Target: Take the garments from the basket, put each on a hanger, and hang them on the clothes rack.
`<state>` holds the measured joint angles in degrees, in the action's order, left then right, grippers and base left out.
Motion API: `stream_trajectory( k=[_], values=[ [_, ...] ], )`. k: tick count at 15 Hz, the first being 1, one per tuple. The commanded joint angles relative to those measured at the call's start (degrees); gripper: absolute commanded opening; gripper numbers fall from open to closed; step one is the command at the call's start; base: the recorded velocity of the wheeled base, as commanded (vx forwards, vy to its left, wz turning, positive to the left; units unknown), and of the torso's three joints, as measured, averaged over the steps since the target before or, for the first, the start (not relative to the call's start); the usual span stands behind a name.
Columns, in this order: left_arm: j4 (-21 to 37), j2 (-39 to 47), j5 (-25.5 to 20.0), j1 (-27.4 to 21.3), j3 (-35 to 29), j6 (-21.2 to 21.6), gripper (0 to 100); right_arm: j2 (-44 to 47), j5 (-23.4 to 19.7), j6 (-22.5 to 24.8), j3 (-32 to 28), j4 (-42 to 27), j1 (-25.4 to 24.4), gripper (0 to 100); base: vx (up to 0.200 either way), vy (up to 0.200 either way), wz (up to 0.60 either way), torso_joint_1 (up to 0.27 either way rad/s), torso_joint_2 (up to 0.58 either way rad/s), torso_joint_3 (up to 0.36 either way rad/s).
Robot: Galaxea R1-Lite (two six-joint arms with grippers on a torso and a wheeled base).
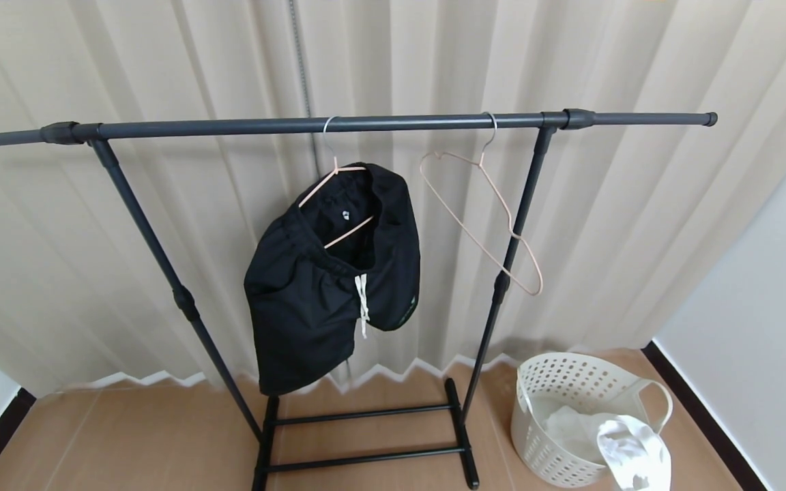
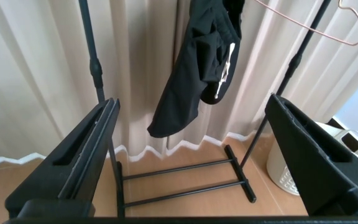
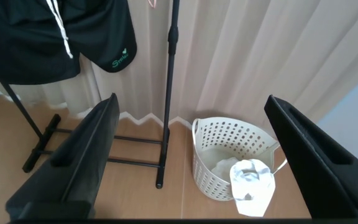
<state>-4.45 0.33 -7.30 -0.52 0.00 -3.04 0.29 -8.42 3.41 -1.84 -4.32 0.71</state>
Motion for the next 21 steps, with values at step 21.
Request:
stream_trajectory(
  k=[21],
  values=[
    [-0.3,0.2,0.1,0.0,0.0,-1.4,100,-0.1,0.0,0.0,0.0,0.0,0.0,100,0.0,0.0,0.0,-0.169,0.46,0.291]
  ],
)
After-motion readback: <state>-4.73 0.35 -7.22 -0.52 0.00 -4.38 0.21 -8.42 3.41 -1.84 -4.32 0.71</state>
